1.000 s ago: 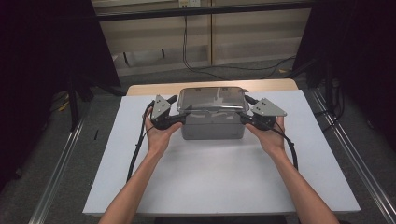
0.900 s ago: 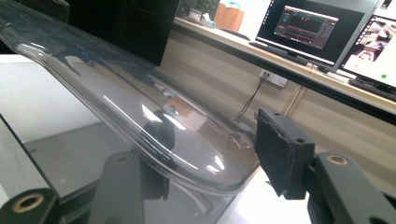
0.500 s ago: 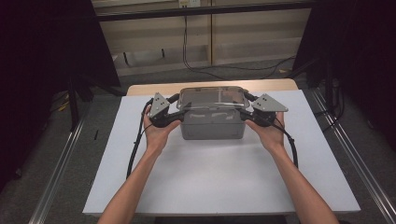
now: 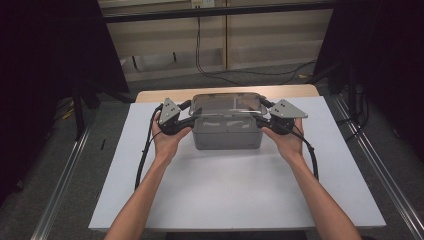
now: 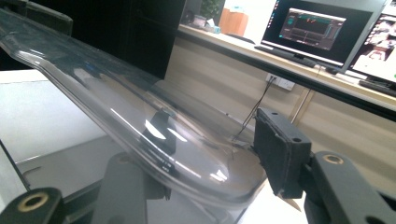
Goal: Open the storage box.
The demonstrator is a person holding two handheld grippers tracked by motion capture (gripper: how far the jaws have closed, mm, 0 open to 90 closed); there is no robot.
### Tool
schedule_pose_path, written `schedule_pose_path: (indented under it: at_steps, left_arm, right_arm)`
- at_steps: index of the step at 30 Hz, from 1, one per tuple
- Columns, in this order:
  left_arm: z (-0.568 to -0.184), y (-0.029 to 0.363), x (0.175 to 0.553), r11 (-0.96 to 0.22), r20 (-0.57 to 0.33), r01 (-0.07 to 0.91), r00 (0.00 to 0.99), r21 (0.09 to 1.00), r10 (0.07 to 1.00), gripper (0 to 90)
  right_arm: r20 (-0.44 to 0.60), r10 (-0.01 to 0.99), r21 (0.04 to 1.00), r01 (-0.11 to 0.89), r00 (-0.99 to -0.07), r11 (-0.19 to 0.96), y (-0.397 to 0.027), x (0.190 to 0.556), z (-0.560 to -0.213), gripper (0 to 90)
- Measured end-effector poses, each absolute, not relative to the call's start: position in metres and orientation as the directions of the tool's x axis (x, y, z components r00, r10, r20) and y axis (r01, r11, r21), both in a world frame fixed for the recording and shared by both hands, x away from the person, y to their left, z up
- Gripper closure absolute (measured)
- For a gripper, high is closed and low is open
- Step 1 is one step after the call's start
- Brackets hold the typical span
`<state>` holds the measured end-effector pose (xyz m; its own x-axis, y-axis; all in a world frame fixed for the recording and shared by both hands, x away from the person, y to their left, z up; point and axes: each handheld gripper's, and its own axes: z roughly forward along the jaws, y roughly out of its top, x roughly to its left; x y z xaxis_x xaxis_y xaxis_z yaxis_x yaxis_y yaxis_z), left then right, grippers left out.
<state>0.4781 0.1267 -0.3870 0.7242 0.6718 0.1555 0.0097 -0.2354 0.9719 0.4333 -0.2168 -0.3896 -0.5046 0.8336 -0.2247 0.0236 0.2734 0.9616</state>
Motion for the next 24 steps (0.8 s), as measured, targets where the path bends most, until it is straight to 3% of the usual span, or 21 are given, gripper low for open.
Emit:
schedule_pose_path:
  at_steps: [16,20,24]
  left_arm:
    - [-0.383,0.125,0.487,-0.196,0.16,-0.034,0.72,0.98,0.675,53.6]
    - [-0.384,0.127,0.49,-0.187,0.152,-0.029,0.708,0.982,0.689,49.5]
    - [-0.384,0.129,0.492,-0.193,0.157,-0.03,0.711,0.981,0.685,54.5]
  right_arm:
    - [-0.214,0.831,0.967,0.009,-0.513,0.255,-0.217,0.443,-0.377,50.9]
    - [-0.214,0.833,0.968,0.006,-0.511,0.253,-0.217,0.445,-0.377,50.8]
    - [-0.218,0.83,0.967,0.003,-0.513,0.256,-0.217,0.445,-0.376,51.2]
